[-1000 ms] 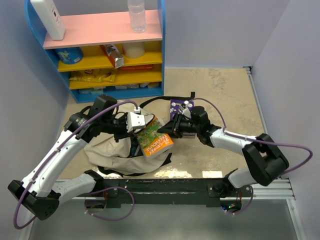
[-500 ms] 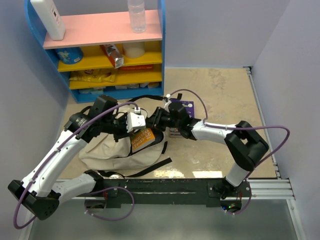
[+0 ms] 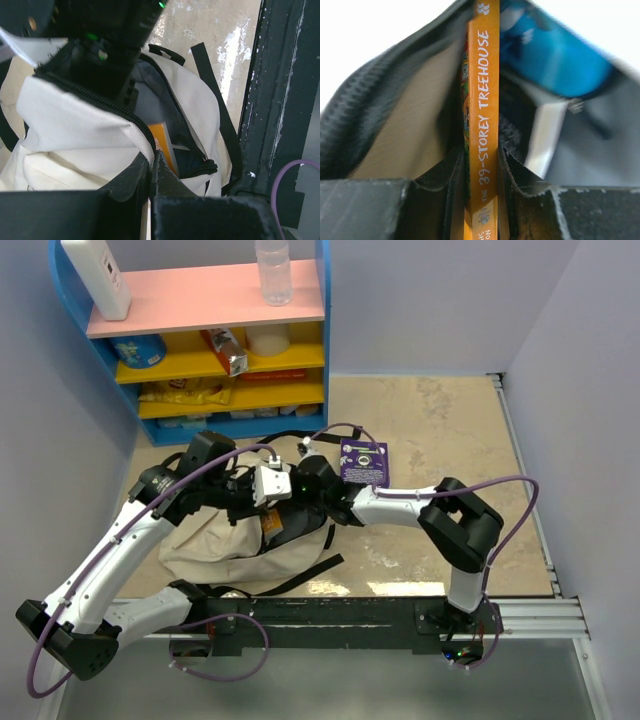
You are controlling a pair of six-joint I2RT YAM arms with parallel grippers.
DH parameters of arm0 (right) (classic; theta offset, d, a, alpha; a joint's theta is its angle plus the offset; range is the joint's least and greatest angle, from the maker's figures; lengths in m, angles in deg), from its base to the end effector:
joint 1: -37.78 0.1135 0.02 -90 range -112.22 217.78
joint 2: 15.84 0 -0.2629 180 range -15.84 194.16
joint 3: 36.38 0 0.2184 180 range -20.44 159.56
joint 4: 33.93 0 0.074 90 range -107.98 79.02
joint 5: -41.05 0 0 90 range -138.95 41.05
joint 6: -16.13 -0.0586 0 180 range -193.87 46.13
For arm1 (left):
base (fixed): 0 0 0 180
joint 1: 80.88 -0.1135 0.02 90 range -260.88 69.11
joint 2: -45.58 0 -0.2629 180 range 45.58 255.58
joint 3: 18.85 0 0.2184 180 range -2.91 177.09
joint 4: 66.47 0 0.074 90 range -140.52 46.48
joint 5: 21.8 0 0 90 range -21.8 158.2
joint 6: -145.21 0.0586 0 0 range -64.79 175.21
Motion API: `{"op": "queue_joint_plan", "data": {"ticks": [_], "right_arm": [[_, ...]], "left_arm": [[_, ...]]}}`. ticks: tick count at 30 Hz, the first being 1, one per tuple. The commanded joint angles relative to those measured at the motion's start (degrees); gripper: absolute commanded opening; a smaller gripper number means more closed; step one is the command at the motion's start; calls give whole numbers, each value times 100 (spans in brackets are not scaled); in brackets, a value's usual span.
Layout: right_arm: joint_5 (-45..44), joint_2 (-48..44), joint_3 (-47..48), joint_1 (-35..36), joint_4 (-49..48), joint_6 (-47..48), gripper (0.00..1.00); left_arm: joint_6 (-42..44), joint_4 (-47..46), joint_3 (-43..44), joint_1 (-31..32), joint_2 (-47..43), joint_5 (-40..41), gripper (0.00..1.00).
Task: Pack the student bag
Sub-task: Place the book in the student bag.
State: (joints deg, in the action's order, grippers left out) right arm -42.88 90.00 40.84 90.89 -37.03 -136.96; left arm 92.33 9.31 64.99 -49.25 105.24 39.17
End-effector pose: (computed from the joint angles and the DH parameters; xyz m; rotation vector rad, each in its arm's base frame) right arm 0.2369 0.3259 0.2048 0.1238 2.3054 1.3002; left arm 0.1249 -0.1103 0.3317 1.5285 1.8525 -0.5787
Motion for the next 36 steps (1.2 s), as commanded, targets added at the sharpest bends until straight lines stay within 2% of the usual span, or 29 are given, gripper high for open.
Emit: {"op": "queue_joint_plan", "data": {"ticks": [1, 2, 3, 5, 8, 9, 13, 19, 23, 28, 29, 31, 32, 36], "right_arm": [[-808, -99, 543, 604, 172, 288, 0], [-835, -81, 526, 770, 278, 323, 1], [-852, -55, 465, 833, 462, 315, 14], [-774, -29, 377, 921, 612, 262, 20], [-615, 94, 245, 939, 815, 323, 36], [-615, 147, 340, 939, 1154, 385, 42], [-343, 165, 455, 921, 1570, 806, 47], [-361, -730, 183, 579, 1869, 1527, 50], [-281, -1539, -282, -280, 1843, 1615, 50], [-763, -2164, -134, -1274, 2835, 2116, 53], [-913, -2208, -125, -1580, 2993, 2308, 58], [-1368, -2191, -90, -1881, 3187, 2520, 62], [-1449, -2130, -46, -2152, 3397, 2669, 68], [-1310, -1883, -177, -2848, 3531, 2802, 68]], "left_arm": [[-3, -306, 39, 79, -130, -480, 0], [5, -306, 39, 79, -130, -480, 0], [5, -314, 39, 71, -130, -480, 0], [14, -332, 13, 79, -147, -454, 0], [23, -341, -13, 71, -147, -454, 0], [23, -349, -13, 71, -130, -445, 0], [32, -349, 22, 71, -121, -427, 0], [23, -323, 13, 71, -86, -375, 0], [14, -367, -13, 71, -77, -410, 0], [14, -376, -5, 79, -68, -419, 0], [5, -376, -5, 79, -68, -427, 0], [-3, -376, 13, 71, -86, -445, 0], [-12, -367, 22, 71, -86, -454, 0], [-12, -350, 39, 71, -95, -463, 0]]}}
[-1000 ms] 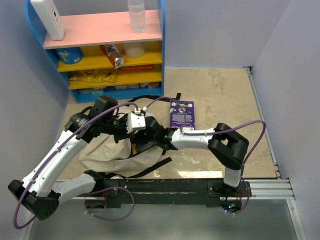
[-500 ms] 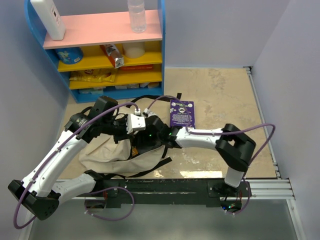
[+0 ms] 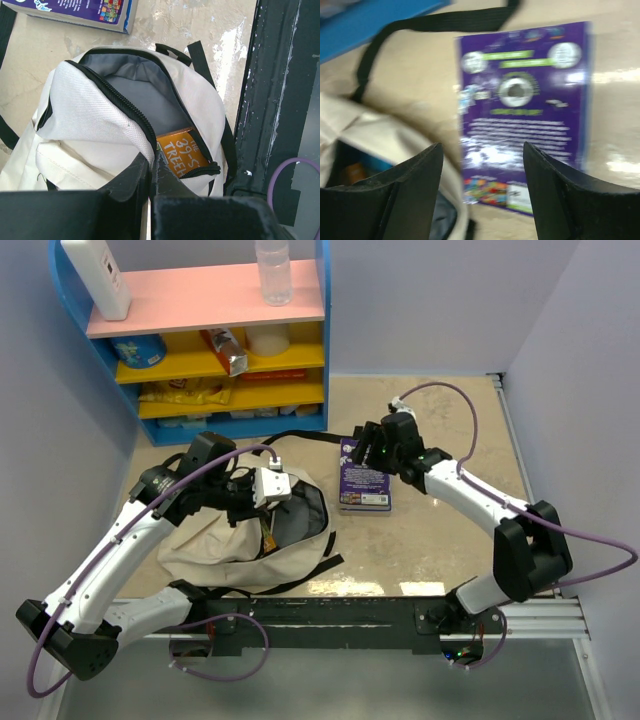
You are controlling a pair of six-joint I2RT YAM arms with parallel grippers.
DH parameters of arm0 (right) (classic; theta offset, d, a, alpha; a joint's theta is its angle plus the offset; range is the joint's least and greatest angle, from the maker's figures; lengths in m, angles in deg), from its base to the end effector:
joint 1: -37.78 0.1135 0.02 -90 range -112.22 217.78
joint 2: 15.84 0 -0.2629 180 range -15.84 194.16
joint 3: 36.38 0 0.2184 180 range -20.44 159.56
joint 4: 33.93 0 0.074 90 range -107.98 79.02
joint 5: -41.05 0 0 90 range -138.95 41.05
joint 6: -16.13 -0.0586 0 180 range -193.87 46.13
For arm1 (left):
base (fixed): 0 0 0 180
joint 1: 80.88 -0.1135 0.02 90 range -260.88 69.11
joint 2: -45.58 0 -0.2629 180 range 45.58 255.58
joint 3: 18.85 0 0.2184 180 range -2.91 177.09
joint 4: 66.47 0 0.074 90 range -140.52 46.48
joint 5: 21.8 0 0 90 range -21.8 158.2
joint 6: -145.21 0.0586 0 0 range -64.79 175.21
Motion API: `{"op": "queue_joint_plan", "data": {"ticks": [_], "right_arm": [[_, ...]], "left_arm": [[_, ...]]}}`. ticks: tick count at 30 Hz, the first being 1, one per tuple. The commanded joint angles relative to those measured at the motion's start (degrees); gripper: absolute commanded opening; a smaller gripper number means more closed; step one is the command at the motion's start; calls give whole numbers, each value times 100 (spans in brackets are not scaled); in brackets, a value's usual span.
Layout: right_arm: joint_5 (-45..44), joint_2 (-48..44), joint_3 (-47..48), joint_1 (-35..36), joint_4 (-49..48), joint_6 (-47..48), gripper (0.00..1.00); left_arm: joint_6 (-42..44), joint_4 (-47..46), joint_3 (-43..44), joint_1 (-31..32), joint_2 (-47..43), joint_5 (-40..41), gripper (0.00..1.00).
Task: Pack the student bag
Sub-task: Place the book in the student bag.
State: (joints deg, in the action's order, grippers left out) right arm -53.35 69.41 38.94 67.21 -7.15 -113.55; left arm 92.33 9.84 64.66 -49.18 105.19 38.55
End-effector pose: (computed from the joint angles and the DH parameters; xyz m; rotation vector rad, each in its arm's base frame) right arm 0.2805 0.1531 0.2587 0.2465 2.2586 0.5746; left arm 0.1233 -0.1103 0.3298 1.5361 1.8597 -0.5965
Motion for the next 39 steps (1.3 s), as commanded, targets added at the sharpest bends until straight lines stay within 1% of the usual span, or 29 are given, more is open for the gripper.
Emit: {"op": "queue_joint_plan", "data": {"ticks": [1, 2, 5, 10, 17, 22, 23, 26, 27, 28, 29, 31, 32, 34, 35, 37, 39], "right_arm": [[-254, 176, -57, -560, 526, 461, 68], [-158, 158, -197, -692, 482, 444, 68], [-201, 97, -452, -781, 403, 444, 68], [-8, 97, -708, -912, 192, 382, 67], [124, 377, -778, -965, -37, 356, 60], [-226, 624, -682, -1001, 155, 417, 53], [-489, 572, -612, -1001, 243, 435, 52], [-623, -77, -664, -904, -26, 522, 51], [-684, -192, -620, -852, -63, 540, 49], [-685, -289, -550, -808, -63, 584, 42], [-650, -281, -324, -781, -46, 619, 39], [-553, -176, -76, -624, -55, 715, 35], [-483, 16, 168, -544, -89, 760, 33], [-272, 306, 433, -238, -108, 865, 29], [-219, 612, 687, -132, -168, 900, 29], [-88, 904, 943, 149, -186, 927, 28], [-34, 1333, 1233, 247, -195, 901, 27]], "left_arm": [[-12, -402, 81, 64, -99, -410, 0], [-21, -402, 81, 73, -90, -419, 0], [-21, -419, 81, 73, -99, -436, 0], [-30, -437, 98, 73, -73, -472, 0], [-39, -411, 72, 73, -99, -454, 0], [-39, -419, 72, 73, -99, -454, 0], [-39, -420, 63, 64, -108, -454, 0], [-30, -428, 37, 64, -99, -463, 0], [-21, -437, 19, 64, -90, -445, 0], [-30, -446, 19, 73, -82, -445, 0], [-30, -463, 19, 73, -73, -463, 0], [-47, -472, 28, 73, -38, -480, 0], [-47, -481, 45, 64, -38, -489, 0], [-56, -472, 54, 73, -38, -481, 0], [-56, -472, 63, 73, -29, -472, 0], [-56, -455, 72, 73, -38, -454, 0], [-65, -446, 90, 64, -38, -428, 0]]}}
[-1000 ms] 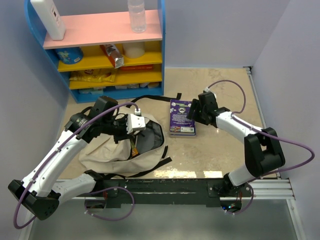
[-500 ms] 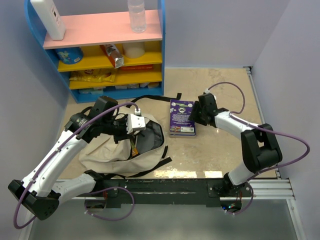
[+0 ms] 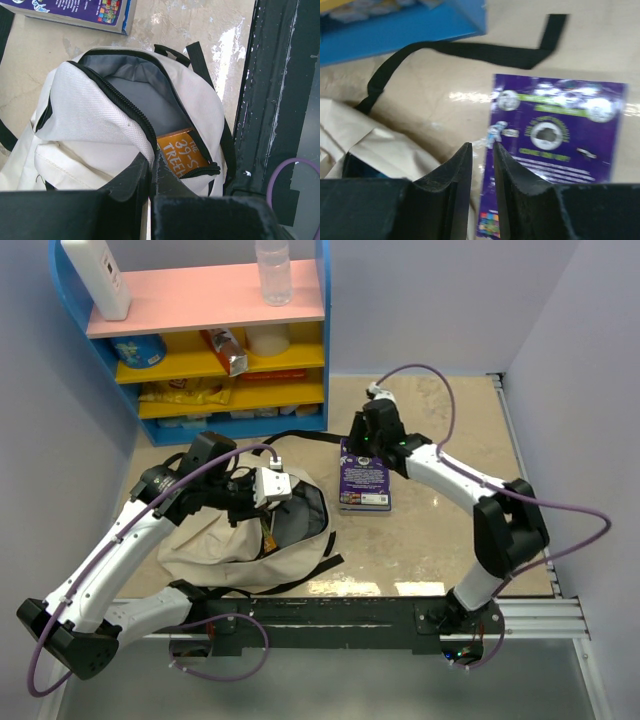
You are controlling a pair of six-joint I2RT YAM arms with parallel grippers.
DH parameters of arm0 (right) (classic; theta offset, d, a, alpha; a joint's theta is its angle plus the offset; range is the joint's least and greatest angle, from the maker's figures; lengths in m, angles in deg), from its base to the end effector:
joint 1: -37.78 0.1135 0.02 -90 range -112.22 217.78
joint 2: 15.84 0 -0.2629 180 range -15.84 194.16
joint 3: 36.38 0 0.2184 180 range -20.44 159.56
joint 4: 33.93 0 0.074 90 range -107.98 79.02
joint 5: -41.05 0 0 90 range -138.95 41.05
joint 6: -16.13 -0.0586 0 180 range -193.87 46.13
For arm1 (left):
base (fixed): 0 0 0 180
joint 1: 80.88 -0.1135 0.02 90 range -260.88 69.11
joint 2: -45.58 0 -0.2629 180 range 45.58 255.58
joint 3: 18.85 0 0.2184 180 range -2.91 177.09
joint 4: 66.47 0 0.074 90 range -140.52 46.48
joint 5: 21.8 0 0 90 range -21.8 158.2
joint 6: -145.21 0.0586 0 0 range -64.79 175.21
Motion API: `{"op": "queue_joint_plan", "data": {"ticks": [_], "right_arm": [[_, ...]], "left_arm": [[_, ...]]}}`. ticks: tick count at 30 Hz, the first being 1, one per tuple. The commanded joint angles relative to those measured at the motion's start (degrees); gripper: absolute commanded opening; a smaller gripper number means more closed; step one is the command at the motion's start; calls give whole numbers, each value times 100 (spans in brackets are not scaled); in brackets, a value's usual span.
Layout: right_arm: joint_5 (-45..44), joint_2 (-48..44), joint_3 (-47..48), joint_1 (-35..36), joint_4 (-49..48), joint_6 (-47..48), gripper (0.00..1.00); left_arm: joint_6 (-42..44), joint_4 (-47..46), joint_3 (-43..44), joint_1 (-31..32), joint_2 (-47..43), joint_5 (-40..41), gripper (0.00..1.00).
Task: Pack the student bag
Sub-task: Place the book in the student bag, then adjust the book at the center of the board.
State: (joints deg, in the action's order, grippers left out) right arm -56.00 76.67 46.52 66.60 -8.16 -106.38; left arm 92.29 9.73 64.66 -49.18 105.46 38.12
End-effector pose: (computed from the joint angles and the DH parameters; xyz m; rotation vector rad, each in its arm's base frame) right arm 0.3141 0.1646 0.2632 0.1421 2.2177 0.4672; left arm 0.1241 -0.1111 0.3294 1.5377 1.8593 -0.6067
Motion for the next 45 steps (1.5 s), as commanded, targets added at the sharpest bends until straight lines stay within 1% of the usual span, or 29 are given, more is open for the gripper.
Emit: {"op": "queue_joint_plan", "data": {"ticks": [1, 8, 13, 20, 24, 26, 28, 32, 33, 35, 36, 39, 41, 43, 44, 45], "right_arm": [[265, 741, 546, 369, -103, 158, 26], [415, 1488, 1012, 458, -104, 96, 25], [257, 1831, 1188, 484, 107, 96, 23], [-534, 1867, 1083, 467, 608, 61, 18], [-605, 1797, 960, 423, 644, 61, 18], [-377, 1727, 863, 423, 486, 61, 19], [-192, 1560, 802, 423, 328, 87, 23], [-122, 1323, 924, 344, 529, 78, 28], [-43, 1287, 950, 257, 547, 78, 34], [115, 1173, 959, 160, 626, 78, 38], [212, 1121, 951, 81, 626, 96, 44], [493, 892, 889, 36, 591, 148, 54], [529, 541, 828, 1, 573, 166, 56], [433, 269, 644, -235, 591, 96, 57], [415, 50, 556, -550, 617, 44, 58], [424, -57, 338, -701, 635, -26, 59]], "left_arm": [[-52, -426, 98, 64, -64, -384, 0], [-43, -417, 81, 64, -73, -358, 0], [-52, -409, 81, 64, -81, -358, 0], [-43, -417, 72, 64, -73, -349, 0], [-43, -435, 63, 73, -73, -375, 0], [-43, -444, 63, 73, -64, -384, 0], [-34, -435, 63, 64, -55, -384, 0], [-34, -418, 81, 73, -64, -367, 0], [-34, -417, 81, 73, -64, -366, 0], [-26, -417, 90, 64, -55, -366, 0], [-25, -417, 90, 73, -55, -366, 0], [-25, -426, 90, 73, -46, -366, 0], [-25, -426, 90, 64, -46, -358, 0], [-17, -400, 116, 64, -38, -340, 0], [-8, -391, 125, 73, -38, -323, 0], [-8, -391, 125, 73, -38, -331, 0]]}}
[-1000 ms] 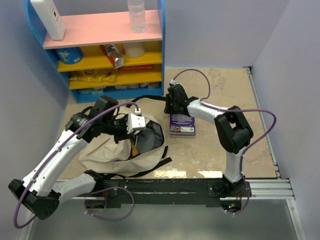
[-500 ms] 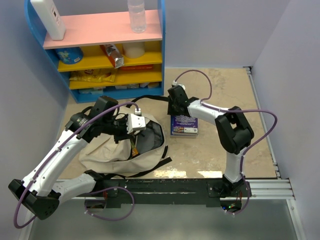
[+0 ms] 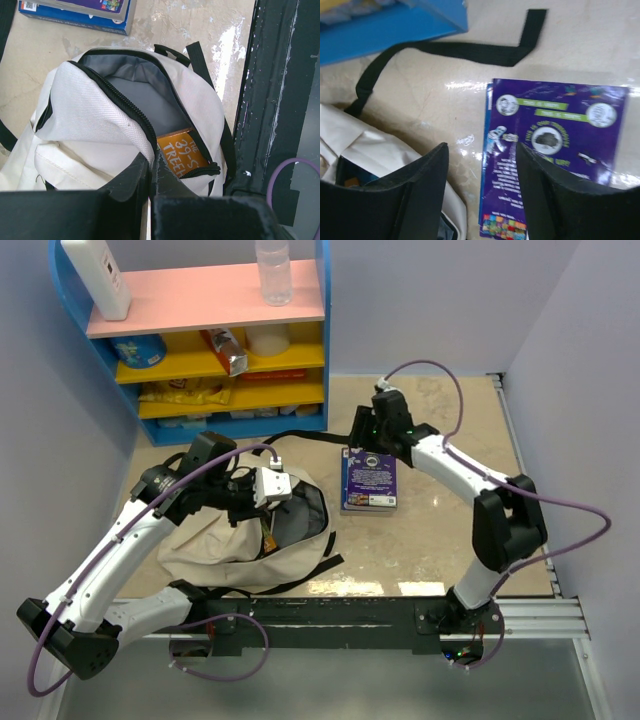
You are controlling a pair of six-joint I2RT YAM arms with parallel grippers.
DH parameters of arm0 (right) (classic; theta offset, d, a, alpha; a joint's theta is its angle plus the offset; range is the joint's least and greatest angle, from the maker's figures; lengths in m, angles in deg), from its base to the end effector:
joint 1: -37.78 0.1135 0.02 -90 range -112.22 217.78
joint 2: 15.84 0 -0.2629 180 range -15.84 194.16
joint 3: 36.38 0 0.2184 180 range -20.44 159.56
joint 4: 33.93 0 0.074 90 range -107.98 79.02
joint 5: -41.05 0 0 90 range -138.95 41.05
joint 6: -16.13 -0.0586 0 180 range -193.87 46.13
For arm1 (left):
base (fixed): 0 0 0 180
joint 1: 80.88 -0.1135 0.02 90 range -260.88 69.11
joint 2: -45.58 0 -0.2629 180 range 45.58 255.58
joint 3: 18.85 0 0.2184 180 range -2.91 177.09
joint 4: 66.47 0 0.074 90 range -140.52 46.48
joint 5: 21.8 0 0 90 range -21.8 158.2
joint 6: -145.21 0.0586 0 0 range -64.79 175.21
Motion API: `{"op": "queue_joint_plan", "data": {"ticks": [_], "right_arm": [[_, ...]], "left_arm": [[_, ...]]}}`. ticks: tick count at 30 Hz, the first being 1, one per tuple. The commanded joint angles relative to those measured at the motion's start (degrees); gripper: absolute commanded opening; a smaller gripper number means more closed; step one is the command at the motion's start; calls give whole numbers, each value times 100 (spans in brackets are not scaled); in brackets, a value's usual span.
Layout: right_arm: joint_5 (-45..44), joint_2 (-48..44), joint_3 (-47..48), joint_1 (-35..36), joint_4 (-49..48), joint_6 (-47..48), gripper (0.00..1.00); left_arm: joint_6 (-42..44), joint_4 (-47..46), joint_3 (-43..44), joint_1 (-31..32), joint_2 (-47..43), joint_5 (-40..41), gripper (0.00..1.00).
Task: Pack the student bag
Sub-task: Adjust the book at the center of the board.
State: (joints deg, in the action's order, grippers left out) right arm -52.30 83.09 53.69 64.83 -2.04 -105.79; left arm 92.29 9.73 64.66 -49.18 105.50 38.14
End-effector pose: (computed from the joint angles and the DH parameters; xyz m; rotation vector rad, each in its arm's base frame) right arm 0.3373 0.1684 0.2531 0.1299 2.3217 0.4654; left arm 0.1242 -0.1112 0.3293 1.5378 1.8601 -0.6065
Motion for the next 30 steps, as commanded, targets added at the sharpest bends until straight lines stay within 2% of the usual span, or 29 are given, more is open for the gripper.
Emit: {"op": "queue_joint_plan", "data": {"ticks": [1, 6, 11, 18, 25, 30], "right_arm": [[19, -778, -512, -673, 40, -104, 59], [133, -1034, -1381, -1324, -47, -156, 64], [1064, -727, -2033, -1843, -487, -297, 66], [1574, -718, -2613, -1940, -1180, -534, 65], [1943, -1201, -3000, -2046, -1796, -947, 65], [2277, -850, -3272, -2054, -2322, -1281, 64]], "left_arm": [[-8, -391, 125, 73, -42, -342, 0], [-25, -426, 107, 64, -24, -377, 0], [-34, -409, 151, 73, -16, -386, 0], [-34, -382, 125, 73, -33, -369, 0], [-26, -400, 90, 73, -51, -386, 0], [-43, -417, 98, 64, -51, -404, 0]]}}
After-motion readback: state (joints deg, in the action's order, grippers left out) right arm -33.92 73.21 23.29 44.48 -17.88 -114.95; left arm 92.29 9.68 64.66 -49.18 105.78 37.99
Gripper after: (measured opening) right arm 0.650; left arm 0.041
